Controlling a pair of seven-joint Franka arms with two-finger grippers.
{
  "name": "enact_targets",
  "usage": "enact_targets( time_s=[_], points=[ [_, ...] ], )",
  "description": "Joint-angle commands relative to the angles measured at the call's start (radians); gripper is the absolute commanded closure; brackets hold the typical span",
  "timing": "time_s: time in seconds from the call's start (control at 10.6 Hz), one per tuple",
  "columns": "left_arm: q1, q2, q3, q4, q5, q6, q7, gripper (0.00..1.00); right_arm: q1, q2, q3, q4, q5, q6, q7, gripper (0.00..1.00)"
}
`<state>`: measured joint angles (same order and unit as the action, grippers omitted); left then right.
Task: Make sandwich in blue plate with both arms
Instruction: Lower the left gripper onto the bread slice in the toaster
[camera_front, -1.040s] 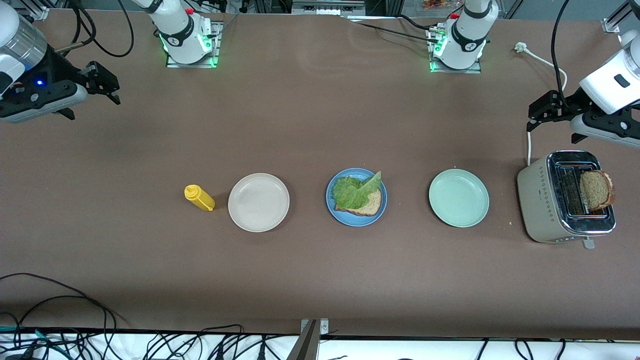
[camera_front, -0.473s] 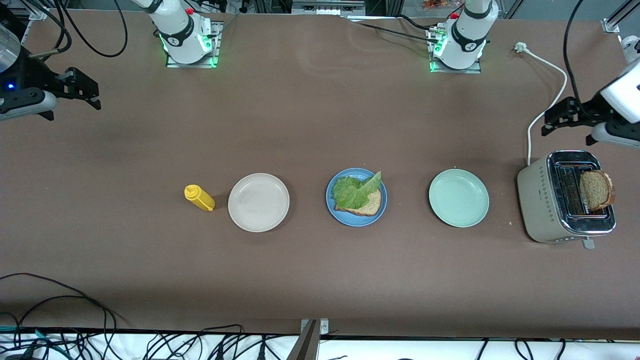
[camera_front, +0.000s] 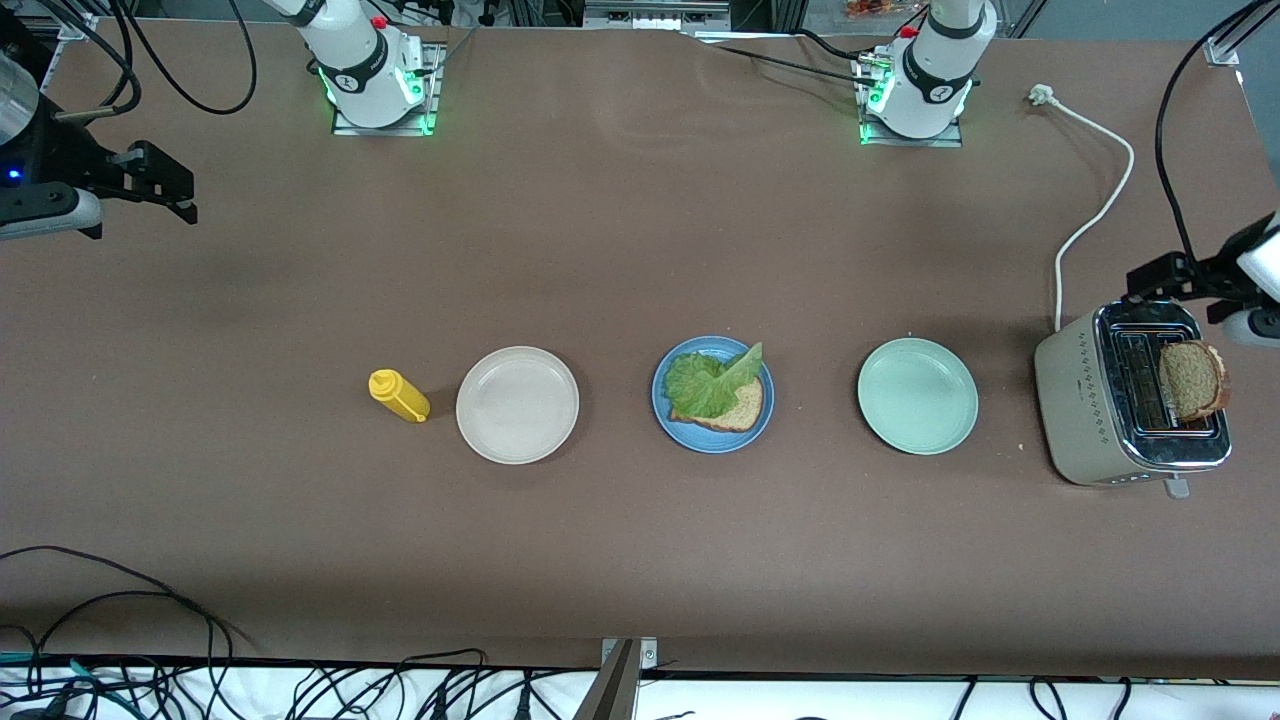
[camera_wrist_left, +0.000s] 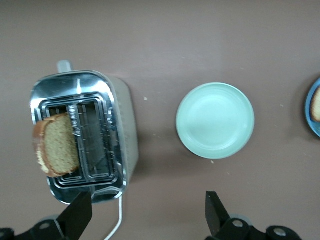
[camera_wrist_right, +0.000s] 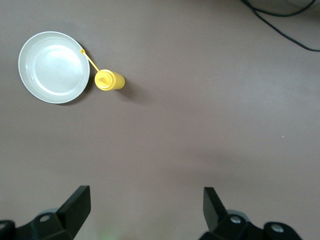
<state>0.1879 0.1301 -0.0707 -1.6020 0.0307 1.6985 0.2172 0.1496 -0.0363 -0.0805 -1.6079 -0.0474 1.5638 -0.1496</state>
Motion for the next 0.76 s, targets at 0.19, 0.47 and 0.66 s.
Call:
enact_targets(
  time_s=[0.19, 0.47, 0.66],
  points=[
    [0.172, 0.133, -0.009, 0.034, 0.003, 0.165, 0.225, 0.0, 0.004, 0.003, -0.015, 0.025, -0.012, -0.01, 0.015, 0.0],
    [0.24, 0.213, -0.008, 0.034, -0.047, 0.188, 0.225, 0.0, 0.004, 0.003, -0.015, 0.025, -0.012, -0.011, 0.013, 0.0],
    [0.266, 0.25, -0.008, 0.034, -0.052, 0.268, 0.313, 0.0, 0.004, 0.001, -0.015, 0.025, -0.015, -0.011, 0.013, 0.0]
  ],
)
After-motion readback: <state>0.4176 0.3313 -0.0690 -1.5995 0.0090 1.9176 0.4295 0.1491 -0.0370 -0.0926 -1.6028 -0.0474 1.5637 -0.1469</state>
